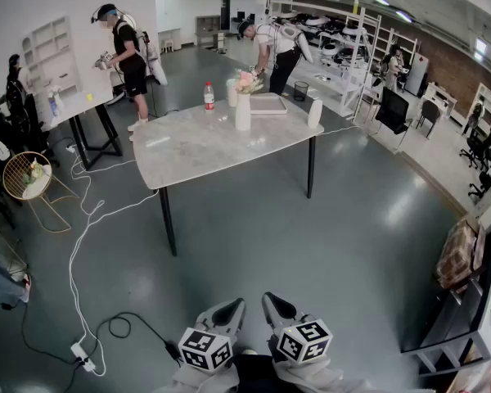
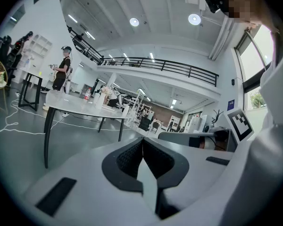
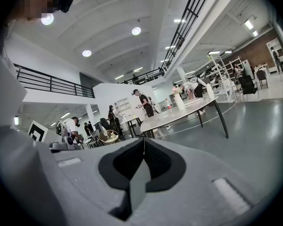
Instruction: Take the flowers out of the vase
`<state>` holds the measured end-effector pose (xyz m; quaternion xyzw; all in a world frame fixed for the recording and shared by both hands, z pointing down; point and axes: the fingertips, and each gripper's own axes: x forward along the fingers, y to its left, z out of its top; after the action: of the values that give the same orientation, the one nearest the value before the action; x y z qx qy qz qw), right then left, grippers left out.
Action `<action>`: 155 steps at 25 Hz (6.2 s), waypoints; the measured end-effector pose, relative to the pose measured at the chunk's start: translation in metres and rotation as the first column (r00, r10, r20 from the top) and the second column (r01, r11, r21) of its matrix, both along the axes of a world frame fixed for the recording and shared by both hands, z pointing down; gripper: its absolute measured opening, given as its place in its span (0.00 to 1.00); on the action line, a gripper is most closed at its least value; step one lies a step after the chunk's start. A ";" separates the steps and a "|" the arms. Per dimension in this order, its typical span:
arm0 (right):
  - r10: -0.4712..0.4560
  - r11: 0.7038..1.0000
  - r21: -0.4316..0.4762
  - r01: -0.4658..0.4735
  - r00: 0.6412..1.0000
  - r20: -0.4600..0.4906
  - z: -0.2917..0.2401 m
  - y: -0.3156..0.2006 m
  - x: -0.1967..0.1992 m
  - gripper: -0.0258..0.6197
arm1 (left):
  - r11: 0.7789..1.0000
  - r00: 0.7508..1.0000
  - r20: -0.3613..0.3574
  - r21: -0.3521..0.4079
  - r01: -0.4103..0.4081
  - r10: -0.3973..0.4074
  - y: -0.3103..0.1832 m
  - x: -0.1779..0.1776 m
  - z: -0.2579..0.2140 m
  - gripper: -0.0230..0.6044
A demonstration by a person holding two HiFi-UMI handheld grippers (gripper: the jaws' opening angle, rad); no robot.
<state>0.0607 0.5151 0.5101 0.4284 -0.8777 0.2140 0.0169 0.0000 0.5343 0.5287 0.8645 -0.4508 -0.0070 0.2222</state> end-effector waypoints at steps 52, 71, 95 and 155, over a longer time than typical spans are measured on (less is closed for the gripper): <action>0.087 0.991 -0.103 -0.082 0.995 0.053 0.006 -0.218 -0.005 0.04 | 0.997 0.995 0.060 -0.026 -0.077 0.078 -0.232 -0.009 -0.005 0.04; 0.075 0.990 -0.125 -0.070 0.997 0.030 0.006 -0.330 -0.047 0.04 | 0.994 0.992 0.059 -0.023 -0.108 0.109 -0.342 -0.040 -0.006 0.04; 0.058 0.988 -0.147 -0.054 0.998 0.024 0.032 -0.377 -0.093 0.04 | 0.989 0.989 0.046 -0.048 -0.140 0.142 -0.392 -0.071 0.022 0.04; -0.018 0.993 -0.115 0.021 1.000 0.023 0.034 -0.630 -0.021 0.04 | 0.997 0.994 0.080 -0.048 -0.065 0.068 -0.635 -0.005 0.033 0.04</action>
<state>0.0395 -0.1147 0.5439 0.4157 -0.8682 0.2688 0.0338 -0.0052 -0.1002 0.5616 0.8733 -0.4305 0.0461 0.2232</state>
